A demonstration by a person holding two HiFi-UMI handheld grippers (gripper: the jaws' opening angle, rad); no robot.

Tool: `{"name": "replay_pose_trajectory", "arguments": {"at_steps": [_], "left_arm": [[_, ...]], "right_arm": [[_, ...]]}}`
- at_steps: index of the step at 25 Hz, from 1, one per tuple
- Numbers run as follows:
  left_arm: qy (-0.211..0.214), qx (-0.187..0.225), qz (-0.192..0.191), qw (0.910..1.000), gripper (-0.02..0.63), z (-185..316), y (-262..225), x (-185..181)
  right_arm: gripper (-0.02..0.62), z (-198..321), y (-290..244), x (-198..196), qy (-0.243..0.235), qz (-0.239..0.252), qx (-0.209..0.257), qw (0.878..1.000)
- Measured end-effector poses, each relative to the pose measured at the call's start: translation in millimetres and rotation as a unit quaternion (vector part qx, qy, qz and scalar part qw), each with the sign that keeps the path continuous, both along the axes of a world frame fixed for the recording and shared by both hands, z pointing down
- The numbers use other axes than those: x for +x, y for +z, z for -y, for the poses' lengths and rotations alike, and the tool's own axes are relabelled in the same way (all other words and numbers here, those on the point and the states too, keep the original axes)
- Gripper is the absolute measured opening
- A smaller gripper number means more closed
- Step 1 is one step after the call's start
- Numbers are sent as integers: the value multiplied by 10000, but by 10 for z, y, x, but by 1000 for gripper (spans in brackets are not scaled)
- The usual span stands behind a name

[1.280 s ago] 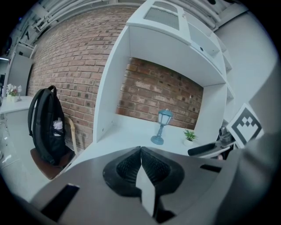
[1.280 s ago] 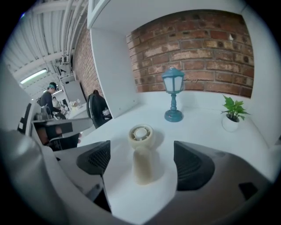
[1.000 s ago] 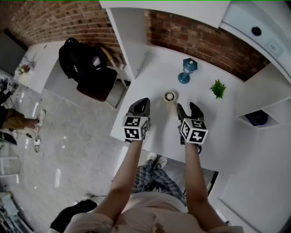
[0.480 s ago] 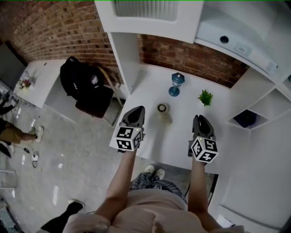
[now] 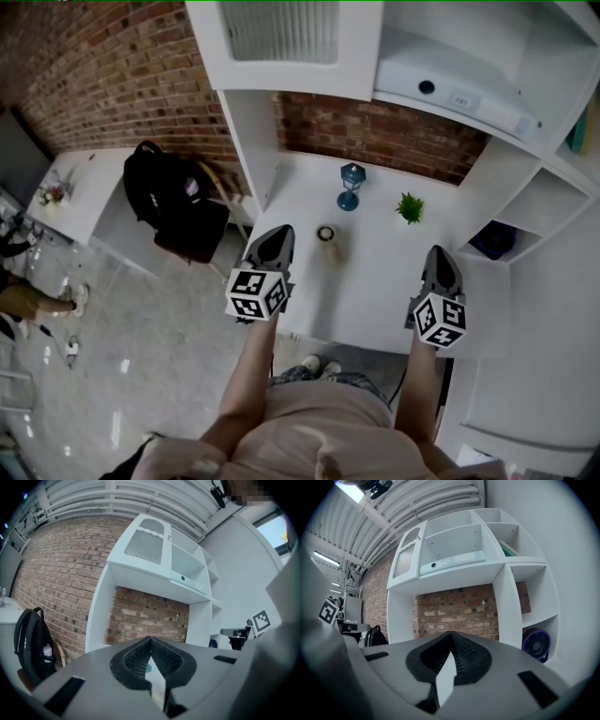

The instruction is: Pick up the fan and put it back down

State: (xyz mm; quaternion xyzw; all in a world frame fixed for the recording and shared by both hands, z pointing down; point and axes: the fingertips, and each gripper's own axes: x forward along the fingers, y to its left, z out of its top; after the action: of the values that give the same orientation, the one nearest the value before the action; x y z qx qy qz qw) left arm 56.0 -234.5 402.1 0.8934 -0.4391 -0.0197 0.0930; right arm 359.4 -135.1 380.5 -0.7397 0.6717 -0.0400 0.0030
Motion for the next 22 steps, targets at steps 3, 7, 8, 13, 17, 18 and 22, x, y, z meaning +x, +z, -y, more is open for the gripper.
{"name": "replay_pose_trajectory", "arguments": {"at_steps": [3,7,8,13,17,18,22], "left_arm": [[-5,50,-60,10000,28,-29,-38,-9],[21,71,-54,10000,28,-56,-38,3],[32,67,-43,10000,28,-63,-29,10],[68,33,-74,9999,28,-85,3,21],[62,-51,-75,9999,28,-72,73,24],[61,-62,-72,9999,28,-68,85,24],[59,-78,-113,9999,28,-48,102,27]], "right_arm": [[17,-73,-78,108,122,-68,120,9998],[17,-158,-136,174,218,-147,223,9994],[17,-176,-133,180,229,-142,229,9994],[15,-239,-76,163,243,-159,139,9995],[15,-272,-40,192,247,-163,68,9995],[15,-278,-35,202,253,-154,62,9995],[15,-283,-26,208,238,-179,34,9996]]}}
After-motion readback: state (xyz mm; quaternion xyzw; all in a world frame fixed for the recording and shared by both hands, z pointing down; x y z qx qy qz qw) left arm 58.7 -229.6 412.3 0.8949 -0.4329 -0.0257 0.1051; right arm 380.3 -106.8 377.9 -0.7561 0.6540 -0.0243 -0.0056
